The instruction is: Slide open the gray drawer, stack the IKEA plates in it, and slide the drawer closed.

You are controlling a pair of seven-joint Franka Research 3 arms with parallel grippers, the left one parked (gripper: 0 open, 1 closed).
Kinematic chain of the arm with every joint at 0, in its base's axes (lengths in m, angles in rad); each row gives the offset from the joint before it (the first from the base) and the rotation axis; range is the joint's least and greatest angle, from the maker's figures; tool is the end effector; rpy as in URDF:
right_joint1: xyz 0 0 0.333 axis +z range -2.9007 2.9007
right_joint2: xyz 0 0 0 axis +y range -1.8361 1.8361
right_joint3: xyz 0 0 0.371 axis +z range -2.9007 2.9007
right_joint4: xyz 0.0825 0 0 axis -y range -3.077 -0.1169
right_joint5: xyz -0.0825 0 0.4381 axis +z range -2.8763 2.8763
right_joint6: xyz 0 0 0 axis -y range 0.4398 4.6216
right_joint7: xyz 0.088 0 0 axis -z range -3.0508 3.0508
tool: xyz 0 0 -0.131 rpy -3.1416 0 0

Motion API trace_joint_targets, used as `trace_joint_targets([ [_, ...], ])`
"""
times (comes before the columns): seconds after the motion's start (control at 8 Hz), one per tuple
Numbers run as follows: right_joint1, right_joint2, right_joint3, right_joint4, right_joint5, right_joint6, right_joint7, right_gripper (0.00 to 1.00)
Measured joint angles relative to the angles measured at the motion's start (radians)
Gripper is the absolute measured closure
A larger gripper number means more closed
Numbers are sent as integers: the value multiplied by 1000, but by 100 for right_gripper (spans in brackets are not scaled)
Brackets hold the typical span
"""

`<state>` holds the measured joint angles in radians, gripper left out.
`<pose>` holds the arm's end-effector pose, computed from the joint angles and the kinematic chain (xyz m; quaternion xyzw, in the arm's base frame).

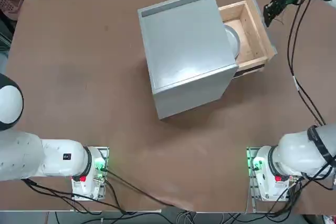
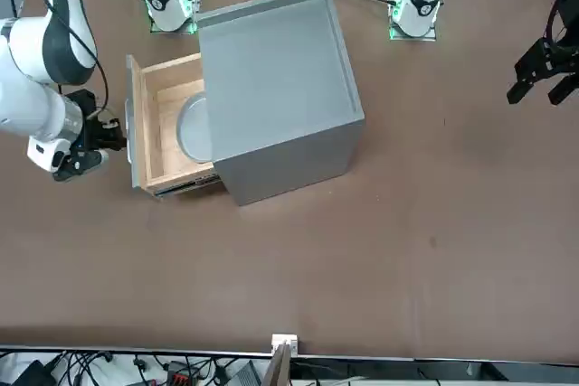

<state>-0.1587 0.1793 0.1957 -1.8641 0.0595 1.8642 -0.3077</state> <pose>0.6376 0.0247 0.4152 -0.9822 -0.1597 0.0810 0.0565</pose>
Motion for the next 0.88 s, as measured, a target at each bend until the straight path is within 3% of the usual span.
trace_joint_targets([
  [0.5,74,13,1,-1,180,7,32,100],
  [0.88,154,13,2,-1,201,9,108,100],
])
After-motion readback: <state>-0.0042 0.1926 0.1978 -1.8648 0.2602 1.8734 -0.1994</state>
